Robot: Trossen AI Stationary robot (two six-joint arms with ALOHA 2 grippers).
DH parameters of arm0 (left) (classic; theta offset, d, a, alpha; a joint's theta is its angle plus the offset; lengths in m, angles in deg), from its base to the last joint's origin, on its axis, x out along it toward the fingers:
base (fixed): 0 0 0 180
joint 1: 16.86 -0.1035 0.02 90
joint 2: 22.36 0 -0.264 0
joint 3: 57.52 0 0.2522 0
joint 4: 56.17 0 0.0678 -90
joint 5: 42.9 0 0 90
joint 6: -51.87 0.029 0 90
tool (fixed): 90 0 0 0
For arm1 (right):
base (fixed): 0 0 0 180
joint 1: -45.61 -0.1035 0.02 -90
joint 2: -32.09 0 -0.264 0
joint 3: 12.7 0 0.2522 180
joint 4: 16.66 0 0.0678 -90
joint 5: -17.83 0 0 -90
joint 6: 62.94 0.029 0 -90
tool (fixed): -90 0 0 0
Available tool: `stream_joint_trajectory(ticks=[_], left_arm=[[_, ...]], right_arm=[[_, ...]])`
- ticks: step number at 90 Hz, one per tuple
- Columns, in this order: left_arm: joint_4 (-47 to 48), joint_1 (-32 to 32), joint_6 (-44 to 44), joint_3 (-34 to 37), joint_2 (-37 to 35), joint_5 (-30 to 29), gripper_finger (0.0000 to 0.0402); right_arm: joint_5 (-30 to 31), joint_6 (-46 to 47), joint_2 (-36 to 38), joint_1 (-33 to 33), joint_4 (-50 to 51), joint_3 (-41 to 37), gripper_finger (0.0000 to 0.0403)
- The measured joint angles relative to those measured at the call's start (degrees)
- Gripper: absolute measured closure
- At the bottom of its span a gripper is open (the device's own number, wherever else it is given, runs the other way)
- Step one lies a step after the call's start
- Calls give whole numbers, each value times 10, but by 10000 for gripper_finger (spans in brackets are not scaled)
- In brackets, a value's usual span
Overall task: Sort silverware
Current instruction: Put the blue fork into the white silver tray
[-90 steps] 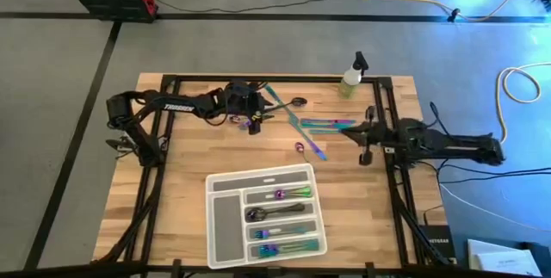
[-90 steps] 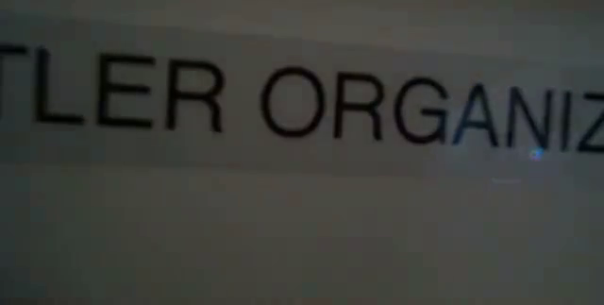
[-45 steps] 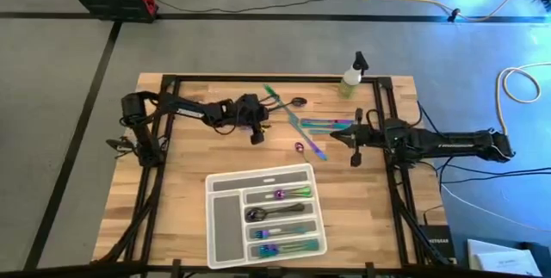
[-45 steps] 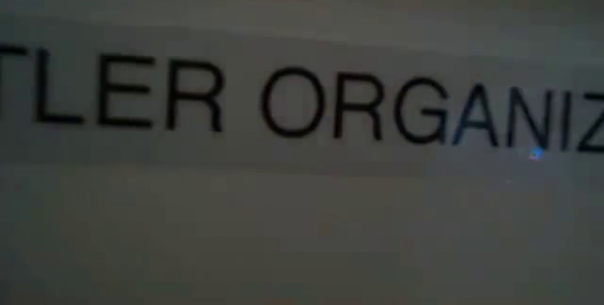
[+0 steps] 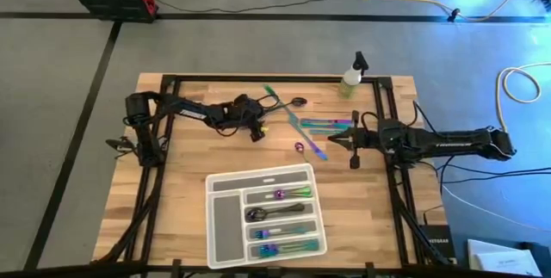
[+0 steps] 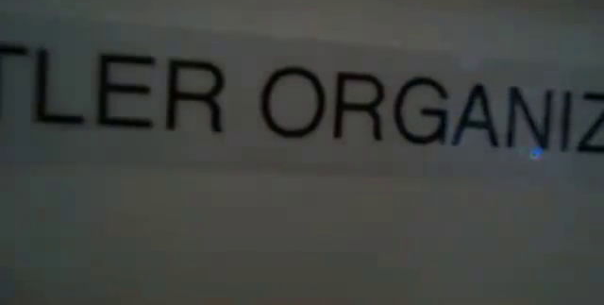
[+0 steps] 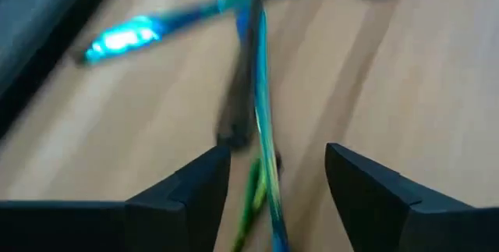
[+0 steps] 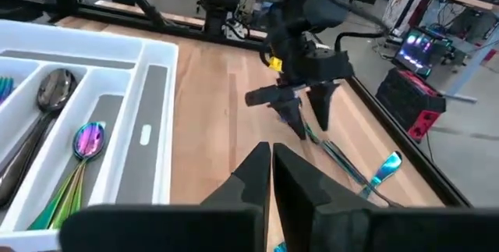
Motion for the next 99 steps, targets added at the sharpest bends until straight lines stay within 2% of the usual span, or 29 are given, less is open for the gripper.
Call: stream_joint_trajectory(ticks=[33, 43, 77, 99], left_arm=[[64, -5, -51, -2, -2, 0, 213], [74, -5, -50, -2, -2, 5, 243], [92, -5, -27, -1, -2, 12, 388], [102, -6, -43, 0, -14, 12, 399]], right_arm=[[0, -6, -17, 0, -2, 0, 403], [0, -6, -16, 0, -2, 0, 403], [0, 6, -16, 0, -2, 0, 403], [0, 6, -16, 0, -2, 0, 403]])
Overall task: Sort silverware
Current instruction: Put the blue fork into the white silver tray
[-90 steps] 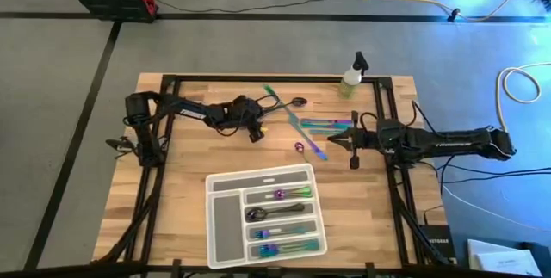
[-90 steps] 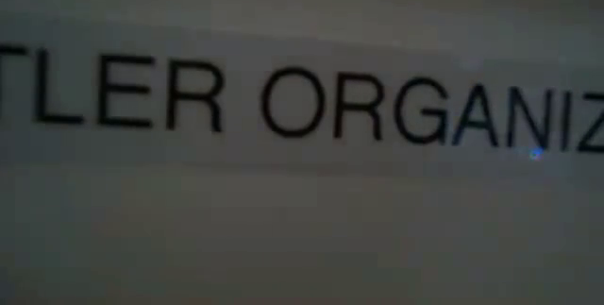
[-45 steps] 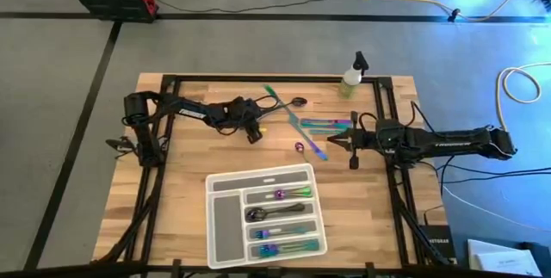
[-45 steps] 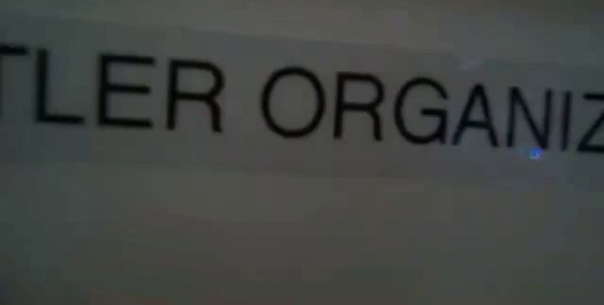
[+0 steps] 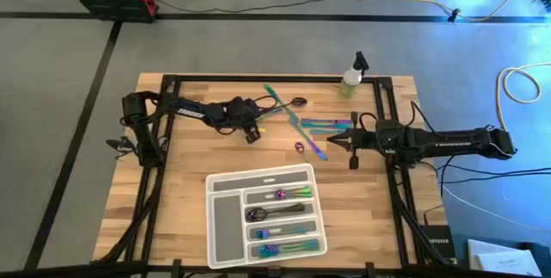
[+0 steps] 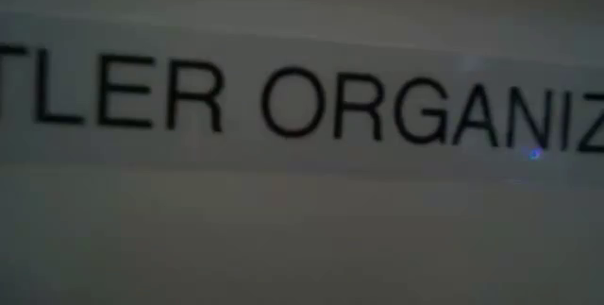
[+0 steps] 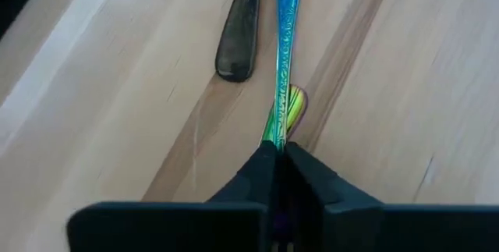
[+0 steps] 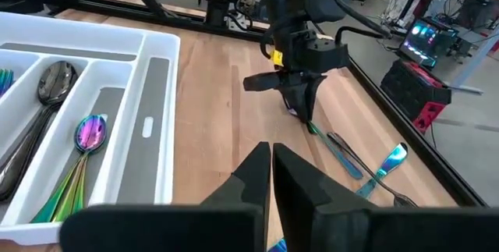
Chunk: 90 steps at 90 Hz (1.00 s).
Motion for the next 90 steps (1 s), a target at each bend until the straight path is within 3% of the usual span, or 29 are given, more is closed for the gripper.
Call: stream_joint_trajectory(ticks=[51, 70, 90], left_arm=[[61, 38, -42, -39, -162, 27, 401], [91, 131, -80, -39, -186, 23, 401], [97, 270, -224, -49, -186, -29, 401]], right_arm=[[0, 0, 0, 0, -1, 0, 403], [0, -2, -1, 0, -1, 0, 403], [0, -16, -1, 0, -1, 0, 403]])
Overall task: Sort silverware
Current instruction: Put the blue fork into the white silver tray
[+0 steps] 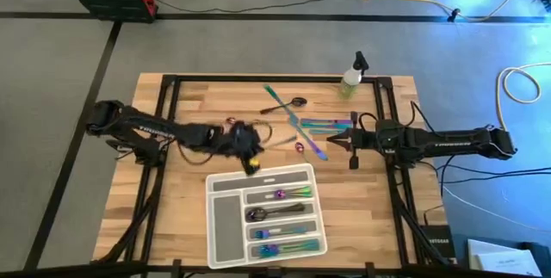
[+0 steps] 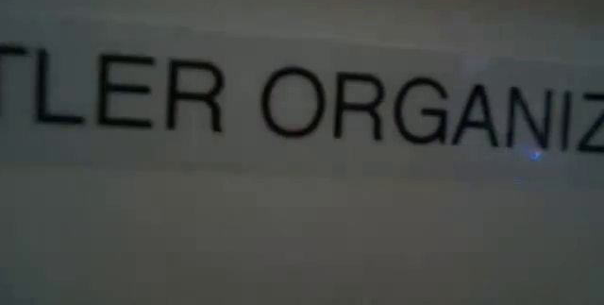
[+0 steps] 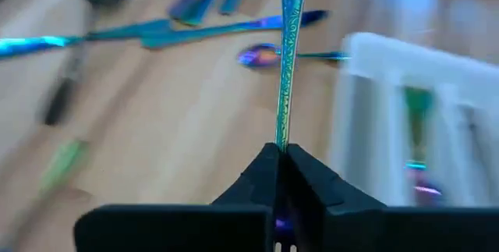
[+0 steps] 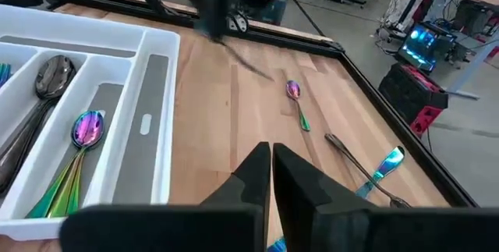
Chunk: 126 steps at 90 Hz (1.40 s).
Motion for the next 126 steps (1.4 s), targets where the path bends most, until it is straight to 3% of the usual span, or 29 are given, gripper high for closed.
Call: stream_joint_trajectory(ticks=[12, 26, 49, 63, 80, 102, 126], left_arm=[[1, 98, -59, -35, 7, -64, 401], [66, 187, -135, -112, 49, -105, 401], [143, 256, -153, -333, 230, -85, 401], [170, 269, -166, -433, 334, -123, 401], [173, 285, -240, -448, 412, -154, 401], [148, 311, -260, -449, 426, -183, 401], [163, 319, -286, -449, 426, -126, 401]], right_arm=[[0, -1, 0, 0, 0, 0, 403], [0, -1, 0, 0, 2, 0, 403], [0, -11, 0, 0, 2, 0, 403], [0, -13, 0, 0, 2, 0, 403], [0, 2, 0, 0, 7, 0, 403], [0, 33, 0, 0, 27, 0, 403], [0, 36, 0, 0, 27, 0, 403]])
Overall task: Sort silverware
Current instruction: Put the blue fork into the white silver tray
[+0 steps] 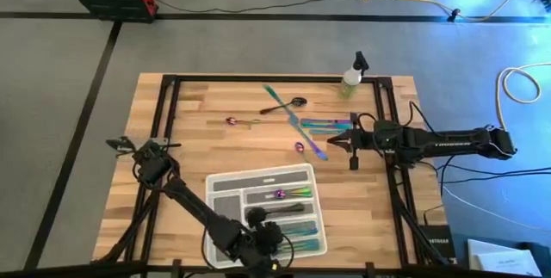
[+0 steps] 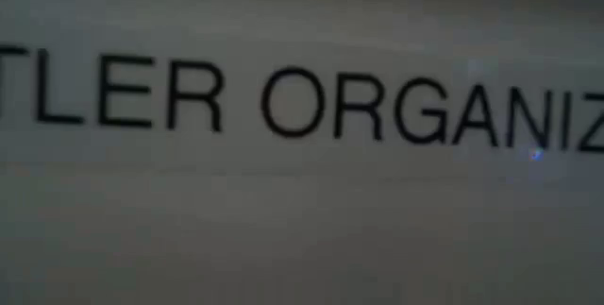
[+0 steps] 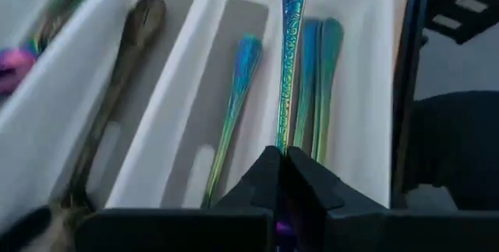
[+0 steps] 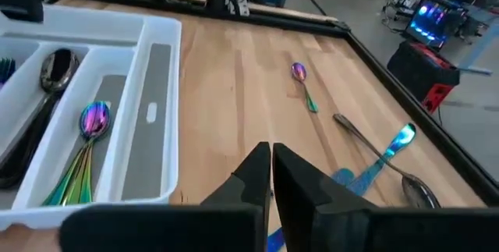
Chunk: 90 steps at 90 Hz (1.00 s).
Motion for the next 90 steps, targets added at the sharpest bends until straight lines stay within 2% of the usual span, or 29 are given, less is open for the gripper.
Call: stream_joint_trajectory(ticks=[12, 25, 69, 90], left_arm=[[-4, 2, 3, 0, 0, 1, 401], [-4, 6, 15, 0, 0, 31, 401], [-20, 22, -3, 0, 1, 29, 401], [-28, 3, 29, 0, 20, 36, 401]], right_arm=[[0, 10, 0, 0, -1, 0, 403], [0, 10, 0, 0, 1, 0, 403], [0, 10, 0, 0, 3, 0, 403], [0, 10, 0, 0, 1, 0, 403]])
